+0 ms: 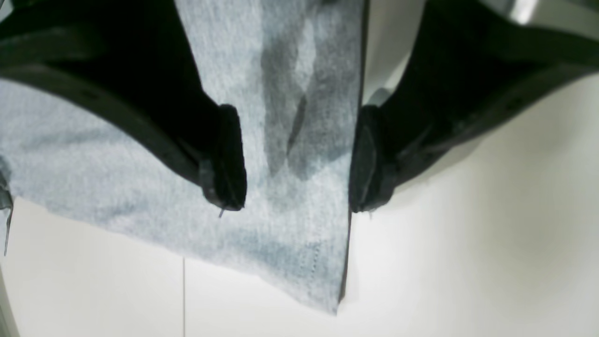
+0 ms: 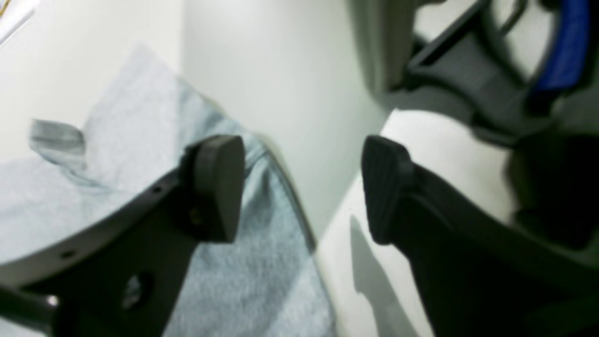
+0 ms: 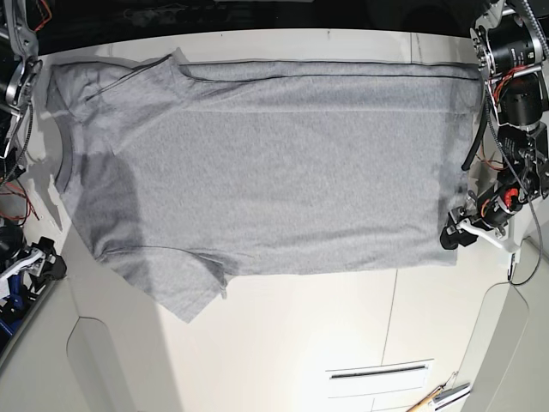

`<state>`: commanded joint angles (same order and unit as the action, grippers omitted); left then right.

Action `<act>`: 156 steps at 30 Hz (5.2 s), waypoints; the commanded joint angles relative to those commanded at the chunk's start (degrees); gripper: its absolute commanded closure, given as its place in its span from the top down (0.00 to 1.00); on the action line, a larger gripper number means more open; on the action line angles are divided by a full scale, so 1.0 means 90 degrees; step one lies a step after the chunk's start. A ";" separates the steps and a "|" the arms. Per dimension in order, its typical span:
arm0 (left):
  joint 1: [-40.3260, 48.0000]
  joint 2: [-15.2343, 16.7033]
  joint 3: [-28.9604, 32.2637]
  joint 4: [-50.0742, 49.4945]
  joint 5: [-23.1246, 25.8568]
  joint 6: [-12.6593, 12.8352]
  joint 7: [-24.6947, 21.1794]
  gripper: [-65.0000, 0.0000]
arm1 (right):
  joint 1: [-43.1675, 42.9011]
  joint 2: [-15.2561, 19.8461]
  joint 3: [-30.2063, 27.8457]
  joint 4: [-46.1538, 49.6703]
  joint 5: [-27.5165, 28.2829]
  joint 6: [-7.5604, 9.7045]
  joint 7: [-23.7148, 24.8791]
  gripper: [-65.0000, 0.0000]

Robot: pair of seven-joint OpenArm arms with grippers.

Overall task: Fold the T-shirt properly
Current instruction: 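Release the edge and move both grippers to the shirt's middle, grasping fabric, then fold the grasped middle fabric over toward the held edge with both grippers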

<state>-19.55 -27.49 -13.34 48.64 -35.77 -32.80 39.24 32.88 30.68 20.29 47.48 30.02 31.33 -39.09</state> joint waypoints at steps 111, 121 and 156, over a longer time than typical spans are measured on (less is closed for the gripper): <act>0.2135 -0.0896 0.0027 0.3466 -0.1627 -0.0800 0.1906 0.00 | -0.2939 -0.0219 -0.0163 0.2844 0.1173 0.0355 -0.0986 0.00; 0.2280 -0.0806 0.0029 0.3466 -0.1967 -0.0800 0.1719 0.00 | -0.3283 -0.0255 -0.0051 0.2885 0.1392 0.0328 -0.0670 0.37; 0.2283 -0.0806 0.0029 0.3463 -0.1865 -0.0800 0.1787 0.00 | -0.1792 -0.1309 -0.0049 0.1690 -0.0532 0.0158 0.0508 0.53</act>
<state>0.99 -34.74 -13.08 79.81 -52.56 -40.00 55.33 16.75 18.90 19.86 62.70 25.23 32.75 -34.52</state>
